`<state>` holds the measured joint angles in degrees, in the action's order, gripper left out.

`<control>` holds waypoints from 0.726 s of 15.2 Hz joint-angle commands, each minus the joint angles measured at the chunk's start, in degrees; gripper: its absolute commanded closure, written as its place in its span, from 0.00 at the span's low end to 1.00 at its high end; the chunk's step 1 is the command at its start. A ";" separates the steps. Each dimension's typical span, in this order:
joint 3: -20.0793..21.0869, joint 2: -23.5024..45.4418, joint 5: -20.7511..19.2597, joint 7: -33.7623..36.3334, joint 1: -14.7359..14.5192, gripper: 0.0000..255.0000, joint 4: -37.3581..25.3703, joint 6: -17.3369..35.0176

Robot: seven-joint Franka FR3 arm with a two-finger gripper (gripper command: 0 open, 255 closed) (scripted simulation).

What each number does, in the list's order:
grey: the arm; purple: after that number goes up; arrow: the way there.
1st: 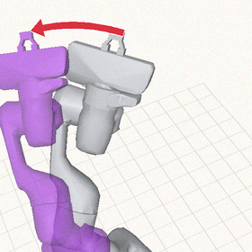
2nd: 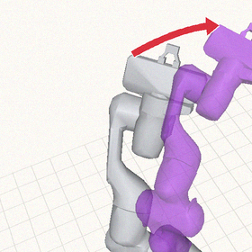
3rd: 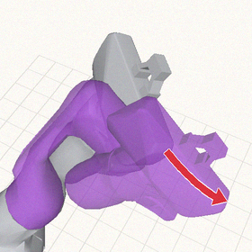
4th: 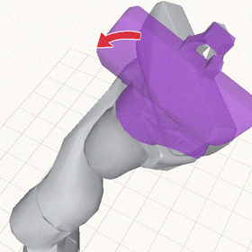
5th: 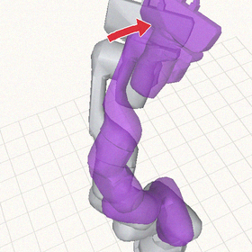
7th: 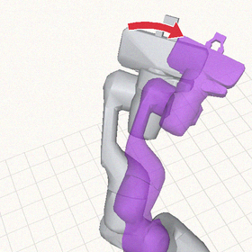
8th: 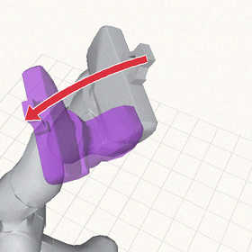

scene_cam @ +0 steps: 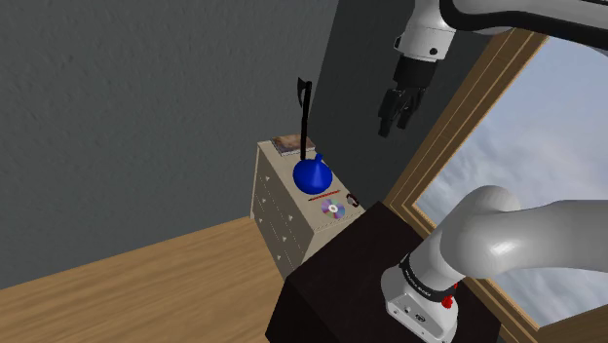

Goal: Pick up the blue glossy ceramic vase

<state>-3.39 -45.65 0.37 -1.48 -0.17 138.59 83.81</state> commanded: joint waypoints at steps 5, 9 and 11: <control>-1.60 3.73 -1.46 -1.49 0.74 0.00 3.83 8.94; -3.33 8.96 -2.68 -2.90 1.38 0.00 6.33 18.08; -4.21 12.11 -3.15 -3.61 1.67 0.00 7.06 22.67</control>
<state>-6.89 -35.34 -2.33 -4.41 1.21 145.27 103.78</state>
